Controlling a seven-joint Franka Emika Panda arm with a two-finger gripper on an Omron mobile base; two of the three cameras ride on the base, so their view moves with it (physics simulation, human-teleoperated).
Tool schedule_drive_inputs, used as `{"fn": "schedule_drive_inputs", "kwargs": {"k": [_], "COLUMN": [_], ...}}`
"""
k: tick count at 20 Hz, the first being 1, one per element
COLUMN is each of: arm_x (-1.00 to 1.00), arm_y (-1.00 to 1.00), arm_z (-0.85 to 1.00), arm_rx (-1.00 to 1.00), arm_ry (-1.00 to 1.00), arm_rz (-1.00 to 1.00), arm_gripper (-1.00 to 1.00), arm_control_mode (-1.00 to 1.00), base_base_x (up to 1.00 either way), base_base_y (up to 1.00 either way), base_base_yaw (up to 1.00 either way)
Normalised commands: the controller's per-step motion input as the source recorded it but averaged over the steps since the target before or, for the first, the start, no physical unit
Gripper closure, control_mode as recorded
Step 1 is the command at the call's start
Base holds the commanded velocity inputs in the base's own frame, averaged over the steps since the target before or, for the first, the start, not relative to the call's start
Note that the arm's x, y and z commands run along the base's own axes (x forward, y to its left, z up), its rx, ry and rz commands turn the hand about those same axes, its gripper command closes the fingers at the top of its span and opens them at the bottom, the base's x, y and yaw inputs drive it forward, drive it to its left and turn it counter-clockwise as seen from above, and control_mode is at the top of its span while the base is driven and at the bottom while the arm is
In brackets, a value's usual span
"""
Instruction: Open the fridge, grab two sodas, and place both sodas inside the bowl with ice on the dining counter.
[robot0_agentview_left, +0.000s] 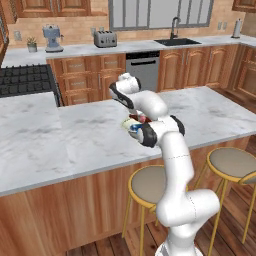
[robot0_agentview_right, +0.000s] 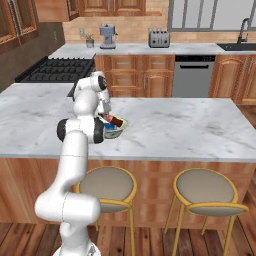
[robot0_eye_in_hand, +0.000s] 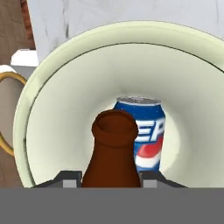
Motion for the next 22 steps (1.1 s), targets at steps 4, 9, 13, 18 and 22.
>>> {"fn": "schedule_drive_inputs", "kwargs": {"k": [4,9,13,18,22], "arm_x": [-0.47,-0.28,-0.23,-0.15,-0.26], "arm_y": [0.00,0.00,-0.20,-0.34,-0.31], "arm_z": [-0.14,-0.16,-0.16,-0.06,0.13], "arm_rx": [0.00,0.00,0.02,0.07,0.05], "arm_ry": [0.00,0.00,-0.04,-0.10,-0.12], "arm_rz": [0.00,0.00,0.00,0.00,0.00], "arm_gripper": [1.00,-1.00,-1.00,-1.00,-1.00], "arm_control_mode": [-1.00,-1.00,-1.00,-1.00,-1.00], "base_base_x": [0.00,0.00,0.00,0.00,0.00], "base_base_y": [0.00,0.00,0.00,0.00,0.00], "base_base_yaw": [0.00,0.00,0.00,0.00,0.00]}}
